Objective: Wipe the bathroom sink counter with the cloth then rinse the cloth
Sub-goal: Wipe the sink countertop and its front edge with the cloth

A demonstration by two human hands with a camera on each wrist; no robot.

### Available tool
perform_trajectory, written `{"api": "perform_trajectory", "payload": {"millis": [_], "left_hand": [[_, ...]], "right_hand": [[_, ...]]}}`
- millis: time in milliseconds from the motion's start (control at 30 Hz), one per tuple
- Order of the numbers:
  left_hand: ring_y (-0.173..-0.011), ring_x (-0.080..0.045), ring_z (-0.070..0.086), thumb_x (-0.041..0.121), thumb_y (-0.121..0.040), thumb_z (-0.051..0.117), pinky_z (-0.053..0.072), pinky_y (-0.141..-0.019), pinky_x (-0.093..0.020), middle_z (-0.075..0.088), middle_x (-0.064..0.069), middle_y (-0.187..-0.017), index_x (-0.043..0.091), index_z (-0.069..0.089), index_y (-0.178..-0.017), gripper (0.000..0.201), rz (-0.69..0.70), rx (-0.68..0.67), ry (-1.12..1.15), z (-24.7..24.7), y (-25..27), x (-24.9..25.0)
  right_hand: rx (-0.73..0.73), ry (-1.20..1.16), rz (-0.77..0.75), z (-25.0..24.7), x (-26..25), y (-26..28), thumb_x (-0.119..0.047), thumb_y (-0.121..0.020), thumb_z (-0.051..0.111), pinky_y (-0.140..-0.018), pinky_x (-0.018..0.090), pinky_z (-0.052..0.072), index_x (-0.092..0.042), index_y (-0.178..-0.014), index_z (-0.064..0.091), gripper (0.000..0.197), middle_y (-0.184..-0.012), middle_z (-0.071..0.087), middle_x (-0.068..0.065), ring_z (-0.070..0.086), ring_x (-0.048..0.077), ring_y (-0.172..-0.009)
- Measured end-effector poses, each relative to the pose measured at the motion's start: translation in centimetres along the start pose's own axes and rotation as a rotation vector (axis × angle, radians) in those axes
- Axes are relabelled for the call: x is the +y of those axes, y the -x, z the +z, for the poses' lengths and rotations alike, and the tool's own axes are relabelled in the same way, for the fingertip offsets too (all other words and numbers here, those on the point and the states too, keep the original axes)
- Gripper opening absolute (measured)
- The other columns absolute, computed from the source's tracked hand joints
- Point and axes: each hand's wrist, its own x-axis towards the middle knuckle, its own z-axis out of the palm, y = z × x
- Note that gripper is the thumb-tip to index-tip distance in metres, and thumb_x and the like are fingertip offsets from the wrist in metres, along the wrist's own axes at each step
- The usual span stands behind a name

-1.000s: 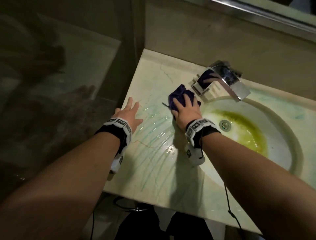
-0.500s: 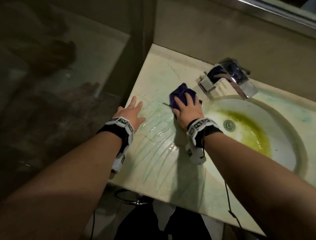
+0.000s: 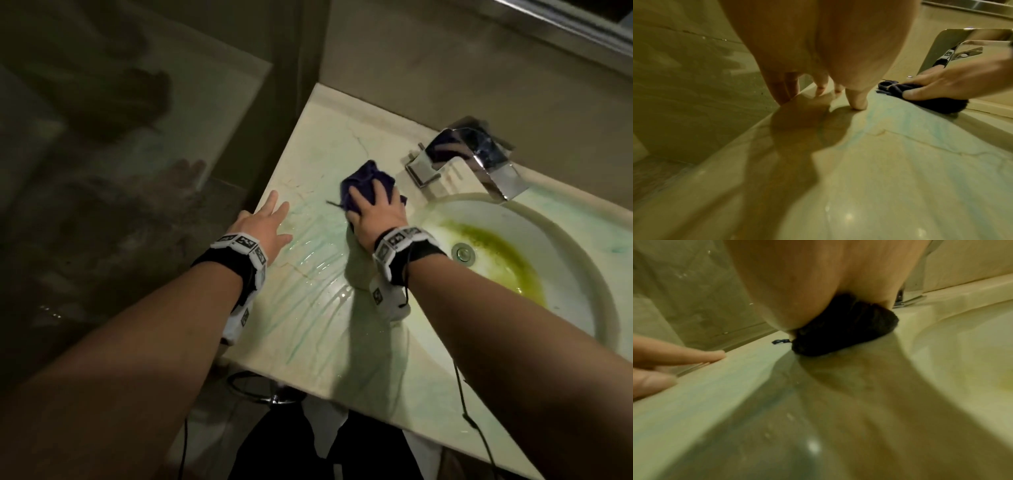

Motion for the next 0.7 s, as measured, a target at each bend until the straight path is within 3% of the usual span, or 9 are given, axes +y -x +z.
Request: {"api": "perform_trajectory", "payload": {"millis": [100, 233, 300, 367, 467, 600, 700], "left_hand": [[-0.135, -0.036, 0.026, 0.044, -0.097, 0.042, 0.034, -0.109, -0.039, -0.009, 0.019, -0.158, 0.035, 0.01, -0.15, 0.063, 0.007, 0.02, 0.005, 0.2, 0.2, -0.1], [-0.134, -0.034, 0.029, 0.043, -0.097, 0.045, 0.032, -0.11, -0.039, -0.007, 0.019, -0.158, 0.03, 0.012, -0.151, 0.065, 0.017, 0.053, 0.025, 0.5, 0.3, -0.3], [-0.135, -0.033, 0.027, 0.042, -0.097, 0.045, 0.031, -0.111, -0.039, -0.007, 0.019, -0.158, 0.03, 0.011, -0.151, 0.065, 0.016, 0.05, 0.033, 0.4, 0.4, -0.2], [-0.137, -0.034, 0.024, 0.042, -0.097, 0.045, 0.03, -0.112, -0.039, -0.009, 0.02, -0.158, 0.031, 0.01, -0.151, 0.066, 0.0, 0.028, 0.043, 0.2, 0.4, -0.3], [-0.138, -0.034, 0.024, 0.043, -0.096, 0.045, 0.029, -0.113, -0.038, -0.009, 0.02, -0.158, 0.032, 0.009, -0.151, 0.067, 0.012, 0.03, 0.049, 0.5, 0.9, -0.5], [-0.137, -0.034, 0.026, 0.043, -0.096, 0.046, 0.03, -0.112, -0.038, -0.009, 0.019, -0.158, 0.033, 0.011, -0.151, 0.066, -0.006, 0.034, 0.066, 1.2, 1.6, -0.7], [-0.137, -0.032, 0.026, 0.041, -0.097, 0.046, 0.03, -0.112, -0.038, -0.008, 0.018, -0.158, 0.032, 0.011, -0.151, 0.065, -0.009, 0.048, 0.074, 1.5, 2.3, -0.7]], "right_hand": [[0.004, -0.026, 0.019, 0.1, -2.7, -1.5, -0.045, -0.097, 0.033, -0.117, 0.055, 0.004, -0.04, -0.147, 0.019, 0.052, -0.16, 0.002, 0.005, -0.005, 0.042, -0.143], [0.028, 0.063, -0.153, 2.0, -6.2, 1.3, -0.048, -0.097, 0.032, -0.117, 0.054, 0.005, -0.04, -0.147, 0.02, 0.052, -0.159, 0.006, 0.006, -0.001, 0.043, -0.143], [0.003, 0.111, -0.23, 2.7, -5.3, 3.1, -0.051, -0.097, 0.03, -0.117, 0.052, 0.004, -0.041, -0.148, 0.018, 0.053, -0.16, 0.004, 0.004, -0.003, 0.04, -0.144], [-0.018, 0.115, -0.21, 2.4, -2.8, 3.1, -0.053, -0.097, 0.03, -0.118, 0.05, 0.005, -0.043, -0.147, 0.017, 0.053, -0.16, 0.003, 0.002, -0.002, 0.038, -0.144], [-0.023, 0.059, -0.063, 0.8, 0.2, 1.6, -0.052, -0.096, 0.031, -0.118, 0.05, 0.008, -0.043, -0.147, 0.016, 0.054, -0.16, 0.003, 0.003, -0.001, 0.039, -0.144], [-0.017, -0.003, 0.032, 0.7, -2.2, -0.1, -0.048, -0.097, 0.031, -0.117, 0.055, 0.004, -0.041, -0.148, 0.015, 0.053, -0.16, -0.001, 0.005, -0.006, 0.043, -0.143], [-0.006, 0.02, -0.079, 1.3, -4.8, 0.7, -0.048, -0.096, 0.034, -0.117, 0.056, 0.004, -0.041, -0.147, 0.018, 0.054, -0.16, 0.002, 0.005, -0.006, 0.043, -0.143]]}}
